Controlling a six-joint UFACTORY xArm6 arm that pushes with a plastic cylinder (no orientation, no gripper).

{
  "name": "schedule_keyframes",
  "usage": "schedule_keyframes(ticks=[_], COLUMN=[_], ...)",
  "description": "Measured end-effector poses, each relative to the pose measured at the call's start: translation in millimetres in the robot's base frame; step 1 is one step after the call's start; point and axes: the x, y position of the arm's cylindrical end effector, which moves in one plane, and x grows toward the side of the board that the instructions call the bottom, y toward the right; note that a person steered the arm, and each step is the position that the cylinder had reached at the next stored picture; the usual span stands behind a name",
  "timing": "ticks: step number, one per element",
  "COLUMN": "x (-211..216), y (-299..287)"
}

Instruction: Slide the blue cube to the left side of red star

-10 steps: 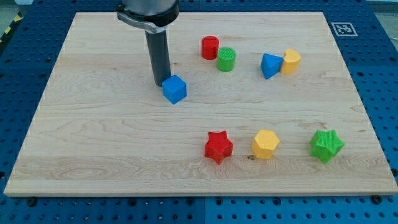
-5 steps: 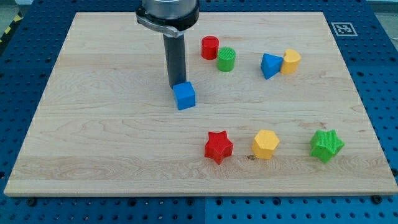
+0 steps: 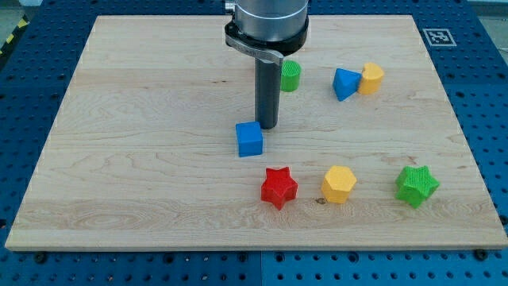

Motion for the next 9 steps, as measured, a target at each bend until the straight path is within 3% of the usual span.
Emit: schedule_keyframes(ticks=[3,6,9], x=[31.8,30.9,86.6], y=[-18.7,-57.4,-66.2])
